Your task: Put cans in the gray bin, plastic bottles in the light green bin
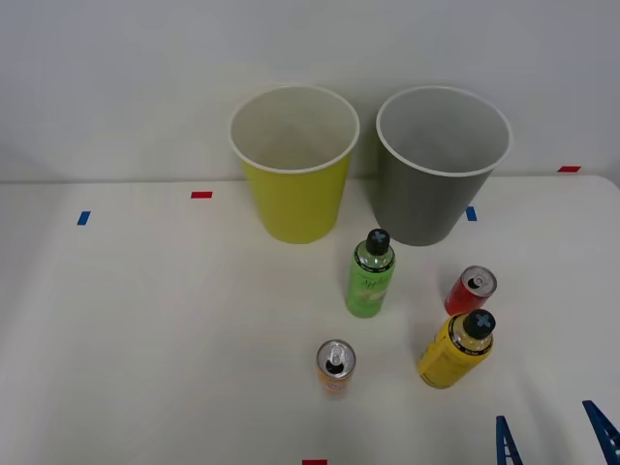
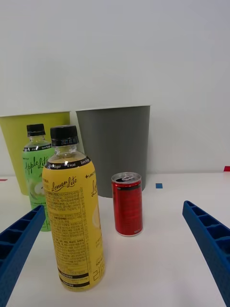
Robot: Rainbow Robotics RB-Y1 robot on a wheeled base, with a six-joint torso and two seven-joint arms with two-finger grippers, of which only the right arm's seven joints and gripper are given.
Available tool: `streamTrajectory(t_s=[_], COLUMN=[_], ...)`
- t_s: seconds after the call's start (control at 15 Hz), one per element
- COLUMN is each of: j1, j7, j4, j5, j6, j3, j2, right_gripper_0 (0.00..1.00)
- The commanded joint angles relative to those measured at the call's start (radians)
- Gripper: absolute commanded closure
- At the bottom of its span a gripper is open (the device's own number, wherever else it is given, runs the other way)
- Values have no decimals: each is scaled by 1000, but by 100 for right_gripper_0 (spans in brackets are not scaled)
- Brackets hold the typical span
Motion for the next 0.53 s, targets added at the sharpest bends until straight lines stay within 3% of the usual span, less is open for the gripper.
streamTrajectory(t_s=[0.07,0.53], j1=[0,-11], j7=[0,0], j4=[0,37], j5=[0,0], j6=[0,15], j3=[0,2], j2=[0,0], right_gripper_0=[0,0])
